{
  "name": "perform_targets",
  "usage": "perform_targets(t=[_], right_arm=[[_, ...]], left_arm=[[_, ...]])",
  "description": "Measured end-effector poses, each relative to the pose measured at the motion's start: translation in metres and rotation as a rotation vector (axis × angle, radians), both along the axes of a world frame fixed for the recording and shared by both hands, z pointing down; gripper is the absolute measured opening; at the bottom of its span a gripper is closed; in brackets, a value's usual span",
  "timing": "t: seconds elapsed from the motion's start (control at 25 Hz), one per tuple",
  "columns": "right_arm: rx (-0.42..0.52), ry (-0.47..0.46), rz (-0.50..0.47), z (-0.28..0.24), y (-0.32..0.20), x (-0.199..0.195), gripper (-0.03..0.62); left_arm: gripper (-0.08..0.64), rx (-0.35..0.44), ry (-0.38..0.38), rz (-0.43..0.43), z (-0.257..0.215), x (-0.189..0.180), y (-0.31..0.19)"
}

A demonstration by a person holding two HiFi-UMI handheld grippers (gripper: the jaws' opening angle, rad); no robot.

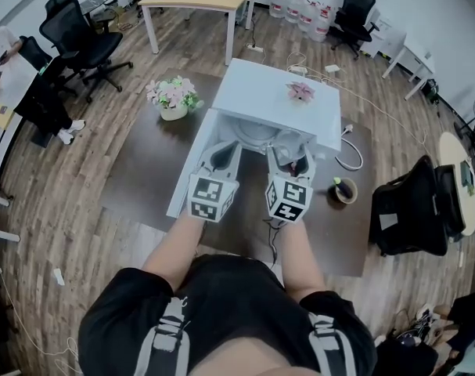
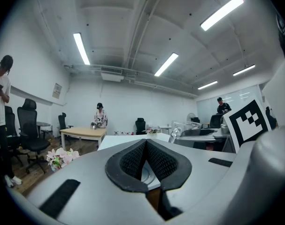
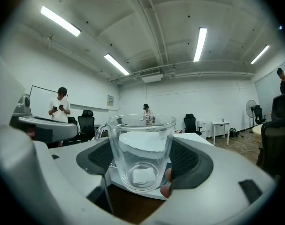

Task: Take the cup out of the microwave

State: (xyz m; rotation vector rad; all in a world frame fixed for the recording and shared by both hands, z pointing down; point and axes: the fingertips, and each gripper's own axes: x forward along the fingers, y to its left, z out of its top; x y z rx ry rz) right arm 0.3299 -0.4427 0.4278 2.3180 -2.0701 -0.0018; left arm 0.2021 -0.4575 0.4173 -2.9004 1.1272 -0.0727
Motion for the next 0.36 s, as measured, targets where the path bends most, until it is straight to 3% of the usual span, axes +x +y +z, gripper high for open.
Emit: perform_targets(t=[0.36], right_arm=[[-0.004,-0.008,-0.007,0.012,-0.003,0.005,0.371]], left_arm=[[-0.006,0.003,-0.008,0.004,-0.001,0.005,0.004]])
